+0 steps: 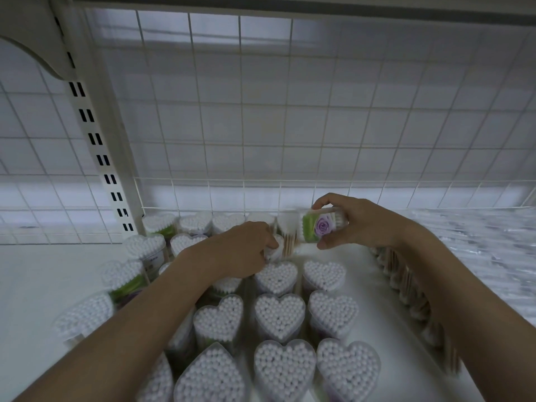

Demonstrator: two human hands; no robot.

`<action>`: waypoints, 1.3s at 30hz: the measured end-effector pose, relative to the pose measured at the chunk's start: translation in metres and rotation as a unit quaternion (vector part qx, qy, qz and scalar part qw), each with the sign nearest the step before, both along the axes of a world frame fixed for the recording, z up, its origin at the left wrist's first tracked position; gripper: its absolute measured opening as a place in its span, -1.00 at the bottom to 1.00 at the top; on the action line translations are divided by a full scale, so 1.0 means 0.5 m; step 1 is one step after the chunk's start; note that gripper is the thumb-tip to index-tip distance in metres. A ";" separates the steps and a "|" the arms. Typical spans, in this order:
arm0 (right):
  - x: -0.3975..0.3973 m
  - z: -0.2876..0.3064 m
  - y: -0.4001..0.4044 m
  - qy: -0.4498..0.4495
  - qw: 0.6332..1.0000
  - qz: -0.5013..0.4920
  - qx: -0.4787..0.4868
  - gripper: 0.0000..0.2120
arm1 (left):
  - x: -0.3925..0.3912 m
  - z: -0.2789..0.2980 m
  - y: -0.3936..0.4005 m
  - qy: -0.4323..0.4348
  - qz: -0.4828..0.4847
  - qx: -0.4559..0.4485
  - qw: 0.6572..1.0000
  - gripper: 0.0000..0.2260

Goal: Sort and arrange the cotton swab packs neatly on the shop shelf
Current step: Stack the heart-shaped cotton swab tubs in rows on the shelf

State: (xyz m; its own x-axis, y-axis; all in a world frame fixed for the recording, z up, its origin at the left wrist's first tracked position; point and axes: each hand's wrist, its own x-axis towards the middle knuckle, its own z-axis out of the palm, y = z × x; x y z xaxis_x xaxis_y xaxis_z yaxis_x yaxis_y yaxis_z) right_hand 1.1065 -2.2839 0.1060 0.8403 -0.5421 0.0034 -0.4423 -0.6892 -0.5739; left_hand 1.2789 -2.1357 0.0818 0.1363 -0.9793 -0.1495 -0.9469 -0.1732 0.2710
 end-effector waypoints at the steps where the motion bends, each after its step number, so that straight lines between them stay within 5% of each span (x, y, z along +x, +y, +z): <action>1: 0.003 -0.001 -0.002 0.011 1.000 0.002 -0.015 -0.45 | 0.000 -0.001 0.000 -0.001 -0.001 0.001 1.000 -0.55; 8: 0.030 -0.014 -0.004 0.093 0.994 -0.003 -0.053 -0.31 | 0.001 -0.003 -0.001 0.000 -0.003 0.002 1.000 -0.54; 15: 0.060 -0.035 -0.006 0.157 0.987 0.007 -0.040 -0.40 | -0.002 -0.003 0.002 -0.006 -0.008 -0.006 1.000 -0.55; 24: 0.065 -0.066 -0.008 0.164 0.986 0.012 0.002 -0.68 | 0.000 0.000 0.001 -0.018 -0.020 -0.001 1.000 -0.57; 39: 0.057 -0.047 -0.002 0.185 0.983 0.020 0.001 -0.57 | -0.004 0.003 0.002 0.001 -0.047 -0.020 0.999 -0.60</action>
